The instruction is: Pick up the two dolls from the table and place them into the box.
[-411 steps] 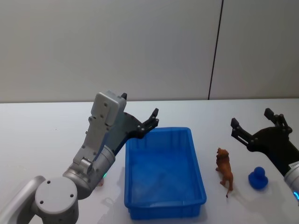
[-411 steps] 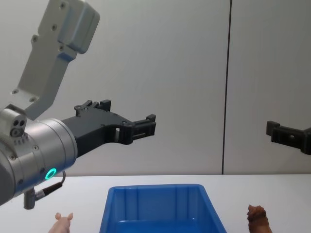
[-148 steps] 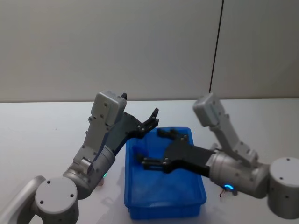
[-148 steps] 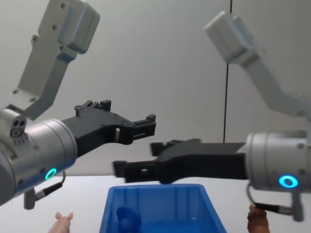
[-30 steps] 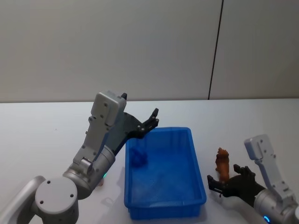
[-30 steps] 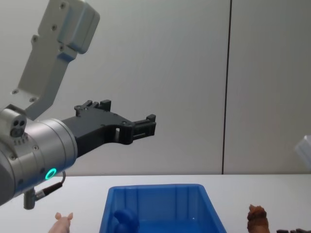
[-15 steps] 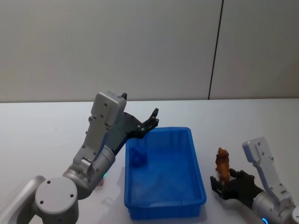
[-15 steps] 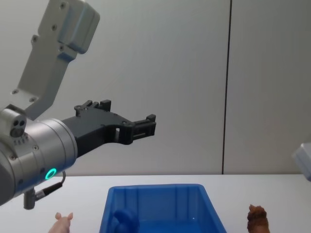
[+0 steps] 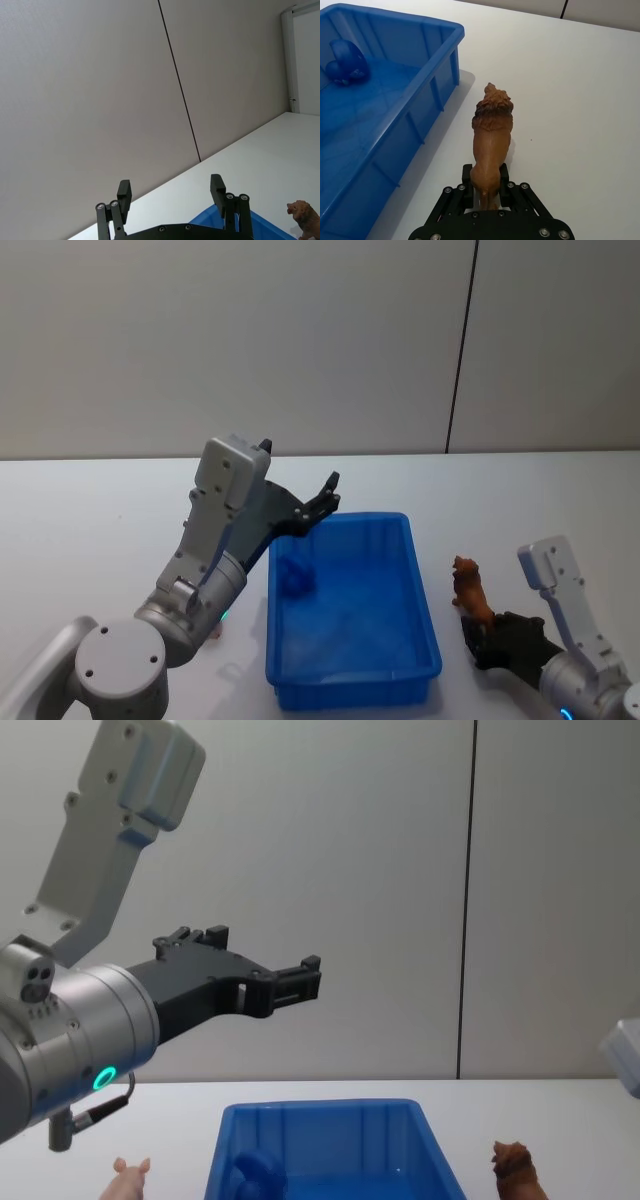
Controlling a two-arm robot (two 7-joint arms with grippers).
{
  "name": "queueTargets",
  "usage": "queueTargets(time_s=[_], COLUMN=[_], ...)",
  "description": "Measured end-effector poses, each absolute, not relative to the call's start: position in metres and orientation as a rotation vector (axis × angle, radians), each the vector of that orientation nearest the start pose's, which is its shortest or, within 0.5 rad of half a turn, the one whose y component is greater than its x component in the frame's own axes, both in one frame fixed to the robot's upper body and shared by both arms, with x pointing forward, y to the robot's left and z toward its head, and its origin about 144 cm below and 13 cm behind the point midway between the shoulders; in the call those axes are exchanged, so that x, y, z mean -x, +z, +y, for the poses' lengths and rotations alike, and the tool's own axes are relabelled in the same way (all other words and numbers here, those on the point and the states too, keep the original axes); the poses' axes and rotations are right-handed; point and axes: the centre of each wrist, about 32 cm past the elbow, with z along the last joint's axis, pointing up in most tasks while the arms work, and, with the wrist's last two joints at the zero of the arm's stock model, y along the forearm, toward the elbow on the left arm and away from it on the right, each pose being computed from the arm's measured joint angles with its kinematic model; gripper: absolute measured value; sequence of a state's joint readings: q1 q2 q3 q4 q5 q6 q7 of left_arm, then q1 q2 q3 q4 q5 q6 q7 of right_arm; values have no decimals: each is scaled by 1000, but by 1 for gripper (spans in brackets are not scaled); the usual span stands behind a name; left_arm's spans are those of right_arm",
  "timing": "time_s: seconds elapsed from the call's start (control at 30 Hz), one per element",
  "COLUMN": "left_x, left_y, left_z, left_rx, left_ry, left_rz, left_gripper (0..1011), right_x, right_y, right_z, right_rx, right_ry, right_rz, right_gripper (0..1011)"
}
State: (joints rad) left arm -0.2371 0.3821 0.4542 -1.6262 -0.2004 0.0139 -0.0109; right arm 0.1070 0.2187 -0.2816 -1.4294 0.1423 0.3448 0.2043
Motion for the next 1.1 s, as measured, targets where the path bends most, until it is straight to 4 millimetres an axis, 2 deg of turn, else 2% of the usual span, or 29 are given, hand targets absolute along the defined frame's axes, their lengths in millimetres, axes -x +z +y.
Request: queueTargets(time_s=[0.63, 1.1], left_x=[-492, -492], left_y=[1204, 1204], left_z=[198, 198], left_rx=[-61, -61], left_ry=[1124, 1124], left_rz=[-268, -267], left_gripper=[1001, 1001], right_x=[-482, -493], right_y=[1126, 1156], right_z=[-218, -220], right_rx=[338, 197], right_ry=[-1131, -1105], right_rz=[186, 35], right_gripper=[263, 263])
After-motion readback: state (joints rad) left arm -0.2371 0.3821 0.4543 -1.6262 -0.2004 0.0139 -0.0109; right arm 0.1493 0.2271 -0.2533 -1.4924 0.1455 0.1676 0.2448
